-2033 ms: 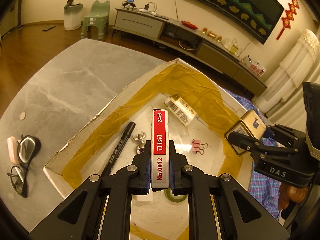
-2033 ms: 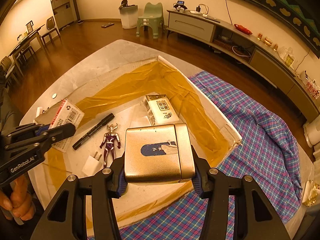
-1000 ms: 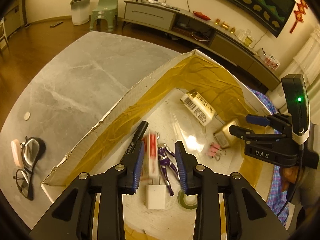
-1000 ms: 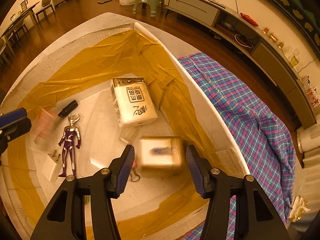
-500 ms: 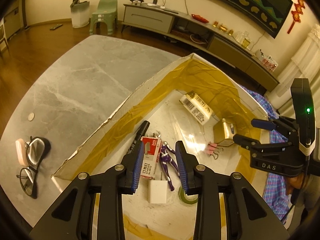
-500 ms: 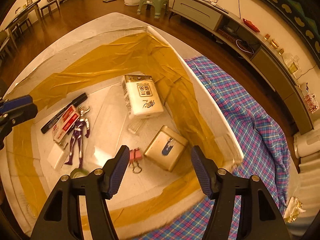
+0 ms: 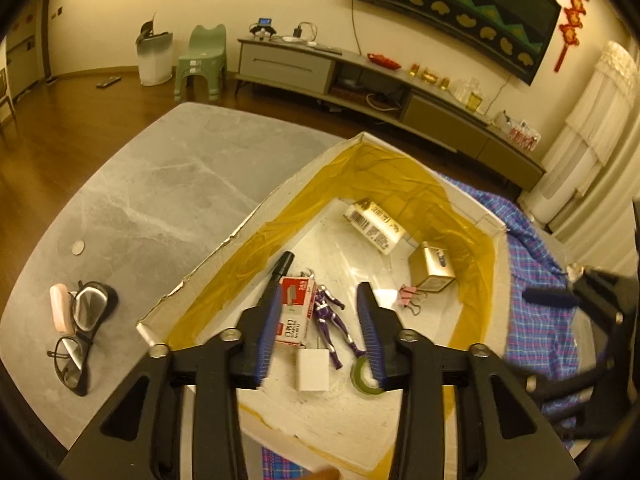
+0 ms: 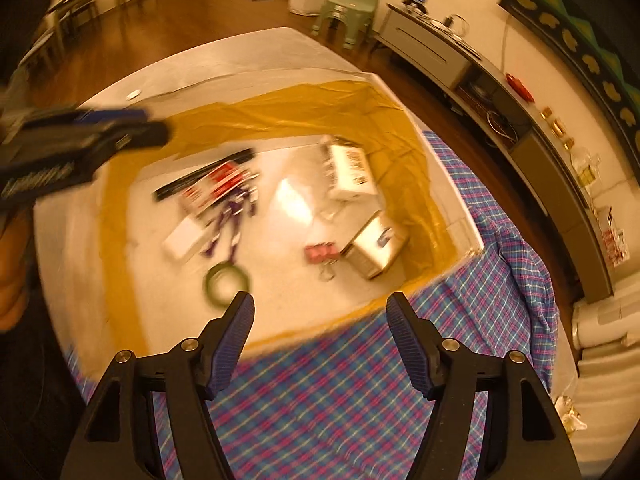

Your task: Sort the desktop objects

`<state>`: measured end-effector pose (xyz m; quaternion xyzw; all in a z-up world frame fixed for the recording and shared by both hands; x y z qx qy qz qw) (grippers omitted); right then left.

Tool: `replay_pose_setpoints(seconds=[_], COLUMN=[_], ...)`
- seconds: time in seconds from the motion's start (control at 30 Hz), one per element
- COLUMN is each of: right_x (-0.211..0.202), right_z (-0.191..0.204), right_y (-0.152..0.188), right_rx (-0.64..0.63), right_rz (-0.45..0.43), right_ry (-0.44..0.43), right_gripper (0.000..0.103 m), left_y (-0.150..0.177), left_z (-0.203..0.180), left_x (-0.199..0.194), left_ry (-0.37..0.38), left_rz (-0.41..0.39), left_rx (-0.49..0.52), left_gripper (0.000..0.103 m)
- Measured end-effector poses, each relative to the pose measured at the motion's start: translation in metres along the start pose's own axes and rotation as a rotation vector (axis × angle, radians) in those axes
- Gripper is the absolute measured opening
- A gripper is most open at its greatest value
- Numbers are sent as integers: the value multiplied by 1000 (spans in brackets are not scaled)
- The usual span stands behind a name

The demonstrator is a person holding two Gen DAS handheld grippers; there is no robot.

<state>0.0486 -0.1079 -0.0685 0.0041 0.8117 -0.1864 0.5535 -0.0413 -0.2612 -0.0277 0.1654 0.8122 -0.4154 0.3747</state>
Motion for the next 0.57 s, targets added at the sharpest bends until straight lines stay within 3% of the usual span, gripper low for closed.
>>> replay_pose_setpoints(seconds=[0.13,0.3,0.57], right_x=[-10,-24,-42], right_z=[13,21,43], right_y=[12,17,20], right_rx=[-3,-1,-37], right_rz=[1,-2,-9], right_ry=[1,7,11], right_gripper=[71,71,71], left_y=[3,15,29], left_z=[-4,-10,-11], left_x=[-12,-27,-49], left_ry=[63,136,92], left_rz=[-27,-67,-156], left_rx=[-18,-30,25], left_gripper=[58,63,63])
Point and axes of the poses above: each gripper's, at about its wrist camera, not at the fingertips, and x roughly the way its jaws point, z to its left, y to its underside, the point moved 6 cm from there along x, roughly the way its jaws point, and after that the axes turned 14 degrees about -x, right-handed, at the moved point
